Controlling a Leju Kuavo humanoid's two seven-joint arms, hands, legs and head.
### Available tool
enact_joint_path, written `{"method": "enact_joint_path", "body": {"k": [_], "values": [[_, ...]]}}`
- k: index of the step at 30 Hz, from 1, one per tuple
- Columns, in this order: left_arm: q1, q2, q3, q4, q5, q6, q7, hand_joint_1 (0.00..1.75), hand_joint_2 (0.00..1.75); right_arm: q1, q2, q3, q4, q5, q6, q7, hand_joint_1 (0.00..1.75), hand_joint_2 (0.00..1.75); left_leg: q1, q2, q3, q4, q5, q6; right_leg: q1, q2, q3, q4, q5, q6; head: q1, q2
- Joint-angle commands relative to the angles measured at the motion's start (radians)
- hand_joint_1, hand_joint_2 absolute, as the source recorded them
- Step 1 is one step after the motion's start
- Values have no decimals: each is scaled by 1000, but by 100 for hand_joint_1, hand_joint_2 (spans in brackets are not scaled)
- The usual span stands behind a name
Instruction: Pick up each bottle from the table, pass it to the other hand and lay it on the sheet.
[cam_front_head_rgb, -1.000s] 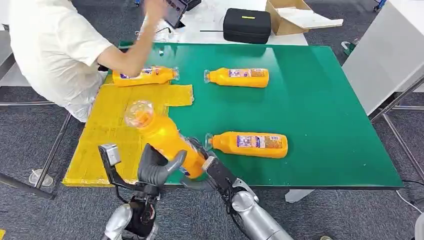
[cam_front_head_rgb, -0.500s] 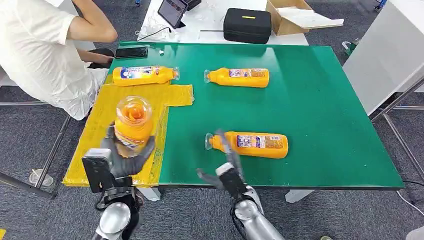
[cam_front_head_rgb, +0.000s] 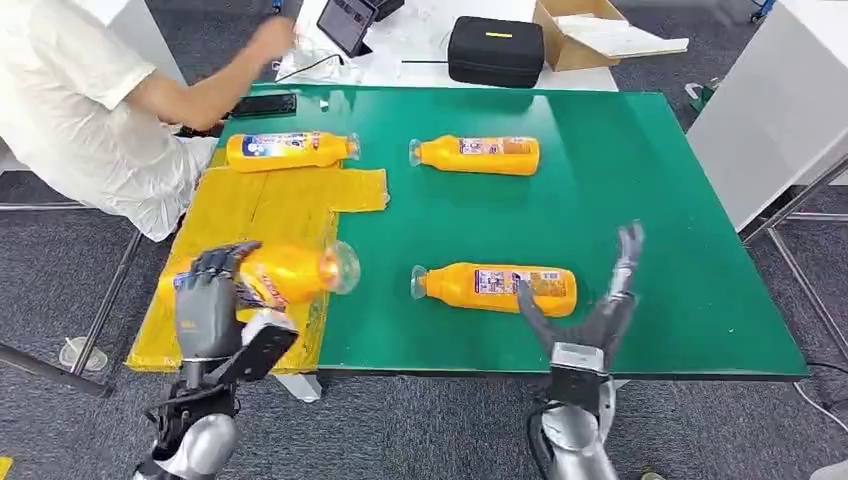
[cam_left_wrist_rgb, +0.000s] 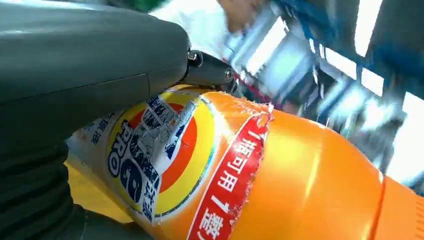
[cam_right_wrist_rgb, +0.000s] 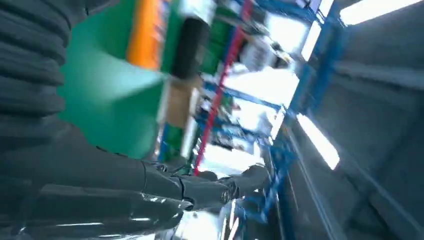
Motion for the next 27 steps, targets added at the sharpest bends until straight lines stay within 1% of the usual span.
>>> {"method": "enact_joint_path", "body": {"k": [1,3,4,5,6,9,10,11,12,14,15,16,18,19,20,21,22,23,24,25,26,27], "values": [[-342,44,-80,546,-22,-327,19,175,175,-24,-5,33,-5,-110,135,2,0,175,1,-1,4,-1,1,0,1,-3,4,-1,0,-2,0,0],[-388,36,-103,648,-18,-356,8,175,175,-43,1,55,42,-105,147,2,0,175,0,0,8,-2,0,0,1,-3,7,-1,0,-3,-1,0],[-418,28,-96,721,18,-392,-10,175,175,-57,8,73,73,-123,176,2,0,175,0,0,5,-2,1,-1,1,-2,4,-1,2,-2,-1,0],[-431,27,-98,749,23,-396,-13,175,175,-62,9,81,85,-119,174,2,0,175,1,1,7,-2,1,-1,1,-1,6,-1,2,-4,-1,0],[-447,27,-99,780,30,-394,-26,175,175,-68,14,93,100,-122,174,2,0,175,1,1,4,-1,2,-2,1,0,3,-1,3,-4,0,0],[-451,25,-97,793,35,-390,-28,175,175,-68,13,97,102,-126,179,2,0,175,1,4,11,-2,-1,-1,2,1,9,-1,1,-6,-1,0],[-451,25,-97,793,35,-390,-28,175,175,-68,13,97,102,-126,179,2,0,175,1,3,4,-1,1,-2,1,0,3,0,2,-4,0,0],[-451,25,-97,793,35,-390,-28,175,175,-68,13,97,102,-126,179,2,0,175,1,2,6,-1,1,-2,2,-1,4,0,1,-4,0,0],[-451,25,-97,793,35,-390,-28,175,175,-68,13,97,102,-126,179,2,0,175,1,1,2,-1,2,-2,1,-1,1,0,2,-4,0,0],[-451,19,-92,796,46,-386,-28,175,175,-63,8,99,99,-126,186,2,0,175,1,3,7,-1,0,-2,1,1,6,0,1,-5,0,0],[-446,16,-78,794,64,-373,-33,164,175,-62,10,100,103,-129,191,2,0,175,1,3,3,-1,1,-2,1,1,2,0,2,-4,-1,0],[-440,8,-67,793,70,-351,-17,54,175,-59,12,100,103,-127,187,2,0,175,1,2,5,-1,1,-2,1,0,4,0,2,-4,0,0],[-439,3,-68,798,81,-379,-17,0,175,-54,12,100,102,-130,191,2,0,175,1,3,4,-1,1,-2,1,0,3,0,2,-4,0,0],[-443,7,-66,803,93,-410,-14,0,175,-53,11,98,108,-130,192,2,0,175,1,3,6,-1,1,-2,1,1,4,0,2,-4,-1,0],[-449,15,-66,804,100,-431,-12,0,175,-57,12,97,112,-132,195,2,0,175,1,3,3,-1,1,-2,1,1,2,0,2,-4,-1,0],[-450,18,-65,802,104,-433,-12,0,175,-59,12,97,117,-131,198,2,0,175,1,3,5,-1,1,-2,1,1,3,0,2,-4,-1,0],[-455,16,-47,809,131,-456,-7,0,175,-61,13,97,122,-132,203,2,0,175,1,3,6,0,0,-2,2,0,5,0,1,-5,0,0],[-459,17,-16,805,186,-505,-17,0,175,-64,17,99,134,-131,214,2,0,175,1,2,3,0,1,-2,2,0,2,0,2,-4,-1,0],[-457,25,-13,792,214,-533,-28,0,175,-66,16,105,138,-124,210,2,0,175,2,2,3,0,1,-2,2,0,2,0,2,-4,0,0],[-448,38,2,768,261,-576,-60,0,0,-68,17,109,147,-129,219,2,0,175,1,3,5,0,0,-2,2,0,4,0,1,-5,-1,0],[-430,54,17,729,315,-623,-68,0,0,-71,14,114,152,-128,216,2,0,175,2,4,4,-1,1,-2,2,2,3,0,2,-4,-1,0],[-430,54,17,729,315,-623,-68,0,0,-71,14,114,152,-128,216,2,0,175,2,4,3,-1,1,-2,2,3,2,0,3,-4,-1,0]]}}
